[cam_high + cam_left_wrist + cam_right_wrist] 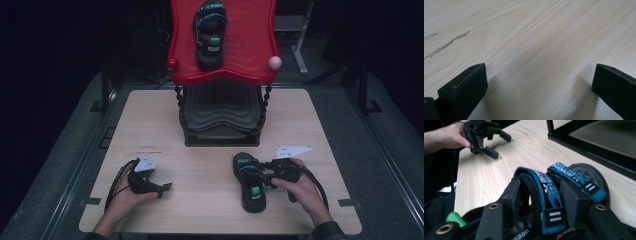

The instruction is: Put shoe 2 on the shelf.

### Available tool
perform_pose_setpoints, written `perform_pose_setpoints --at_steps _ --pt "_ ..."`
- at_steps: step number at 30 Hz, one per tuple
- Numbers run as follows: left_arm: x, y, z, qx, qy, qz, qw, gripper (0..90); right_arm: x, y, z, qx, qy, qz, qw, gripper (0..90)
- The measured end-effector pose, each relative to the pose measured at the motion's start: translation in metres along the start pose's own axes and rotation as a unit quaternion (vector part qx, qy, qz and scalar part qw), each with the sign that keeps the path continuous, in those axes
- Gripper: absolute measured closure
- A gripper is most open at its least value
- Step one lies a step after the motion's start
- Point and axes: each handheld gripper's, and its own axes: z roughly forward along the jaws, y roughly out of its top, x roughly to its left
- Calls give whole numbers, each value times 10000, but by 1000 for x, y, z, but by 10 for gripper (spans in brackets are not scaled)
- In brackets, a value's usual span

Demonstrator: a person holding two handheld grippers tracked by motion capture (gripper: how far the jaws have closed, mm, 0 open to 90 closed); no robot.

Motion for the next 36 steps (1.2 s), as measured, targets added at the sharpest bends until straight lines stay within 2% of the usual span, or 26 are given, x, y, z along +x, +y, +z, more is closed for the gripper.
perform_pose_setpoints --at_steps 4,8,12,15,29,36 --pt "0 0 0 1 1 0 10000 0 -2 0 3 -45 25 22 10000 612" --pt "0 0 0 0 -4 4 10000 0 -5 -1 2 -138 153 104 9997 658" --pt "0 0 0 -4 -12 9 10000 0 -5 -1 0 -183 288 183 9992 666" --pt "0 0 0 -4 -12 6 10000 0 -5 -2 -3 -326 385 293 9983 668" --pt "0 0 0 8 -16 15 10000 0 8 12 -41 -965 241 237 9948 670" --pt "0 0 0 10 -13 16 10000 0 10 22 -64 -1363 111 208 9904 670"
